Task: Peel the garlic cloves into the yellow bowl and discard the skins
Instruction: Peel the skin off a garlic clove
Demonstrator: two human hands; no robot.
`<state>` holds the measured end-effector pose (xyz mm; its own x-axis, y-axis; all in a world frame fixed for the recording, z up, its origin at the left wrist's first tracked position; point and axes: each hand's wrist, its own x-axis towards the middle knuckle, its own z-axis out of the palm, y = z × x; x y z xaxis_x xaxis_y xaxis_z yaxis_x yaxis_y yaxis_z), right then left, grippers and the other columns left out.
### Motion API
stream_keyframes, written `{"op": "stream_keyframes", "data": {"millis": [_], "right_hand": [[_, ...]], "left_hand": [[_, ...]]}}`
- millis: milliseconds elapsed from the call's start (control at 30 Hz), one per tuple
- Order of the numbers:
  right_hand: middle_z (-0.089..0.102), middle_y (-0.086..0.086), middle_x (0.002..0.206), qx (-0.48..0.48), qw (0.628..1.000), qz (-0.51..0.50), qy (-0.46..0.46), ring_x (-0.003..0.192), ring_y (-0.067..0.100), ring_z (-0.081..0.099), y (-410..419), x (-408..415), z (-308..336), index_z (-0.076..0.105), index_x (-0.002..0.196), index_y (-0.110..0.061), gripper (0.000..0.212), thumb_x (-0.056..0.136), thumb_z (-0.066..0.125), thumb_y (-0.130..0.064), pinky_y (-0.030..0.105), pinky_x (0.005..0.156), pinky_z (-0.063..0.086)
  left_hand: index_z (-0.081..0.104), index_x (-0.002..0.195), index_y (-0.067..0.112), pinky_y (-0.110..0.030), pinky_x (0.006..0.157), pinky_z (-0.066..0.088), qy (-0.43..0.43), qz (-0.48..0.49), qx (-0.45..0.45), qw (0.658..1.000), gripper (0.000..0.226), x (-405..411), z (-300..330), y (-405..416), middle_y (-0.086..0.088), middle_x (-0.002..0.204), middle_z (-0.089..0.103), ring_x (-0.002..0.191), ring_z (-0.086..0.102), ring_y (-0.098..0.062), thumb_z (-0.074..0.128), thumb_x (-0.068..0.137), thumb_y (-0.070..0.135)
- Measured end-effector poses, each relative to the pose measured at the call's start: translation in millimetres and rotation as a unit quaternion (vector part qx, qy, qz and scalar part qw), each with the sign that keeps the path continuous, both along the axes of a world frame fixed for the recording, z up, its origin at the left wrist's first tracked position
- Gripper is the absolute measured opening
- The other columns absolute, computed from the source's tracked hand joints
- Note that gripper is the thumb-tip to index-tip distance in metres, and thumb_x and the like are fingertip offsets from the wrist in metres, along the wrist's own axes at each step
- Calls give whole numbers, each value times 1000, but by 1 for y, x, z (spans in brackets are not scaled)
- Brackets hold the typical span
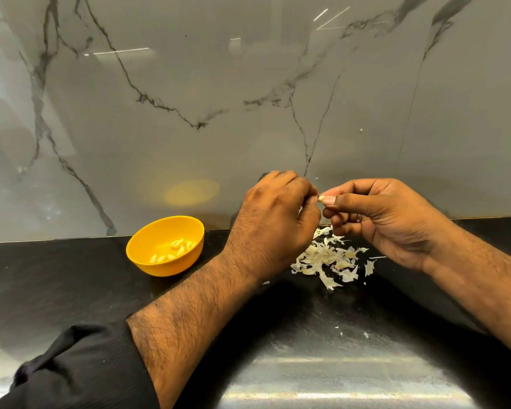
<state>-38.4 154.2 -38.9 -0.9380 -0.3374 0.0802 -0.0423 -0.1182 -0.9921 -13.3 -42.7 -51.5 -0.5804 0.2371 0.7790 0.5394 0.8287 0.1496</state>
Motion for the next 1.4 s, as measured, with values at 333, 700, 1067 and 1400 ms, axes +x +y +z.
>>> {"op": "stream_keyframes", "data": {"millis": [333,700,1067,1400], "right_hand": [[73,18,90,2,1000,5,-9,71,17,67,2,1,2,77,104,5,25,84,76,-10,26,65,61],[74,17,88,15,1000,5,-7,70,17,67,-1,0,0,76,103,5,26,82,79,-11,25,63,60],[74,19,90,34,999,16,1,73,20,68,1,0,2,79,98,1,20,81,76,-8,28,68,63],[70,16,85,49,997,57,0,69,18,64,5,-1,1,76,100,2,20,85,72,-11,28,64,60]], "left_hand": [[78,101,17,-32,79,55,-21,-39,25,999,12,4,6,-5,9,90,68,88,60,-7,70,97,25],[74,100,14,-26,77,44,-1,-13,-33,999,9,2,4,-2,3,90,68,85,53,-9,67,96,16],[70,101,19,-33,72,55,-90,-51,73,992,7,3,4,-4,10,88,62,82,57,-7,64,100,20],[75,94,18,-39,68,64,-137,-80,161,974,6,-1,5,-10,11,83,68,76,67,-7,70,98,19]]}}
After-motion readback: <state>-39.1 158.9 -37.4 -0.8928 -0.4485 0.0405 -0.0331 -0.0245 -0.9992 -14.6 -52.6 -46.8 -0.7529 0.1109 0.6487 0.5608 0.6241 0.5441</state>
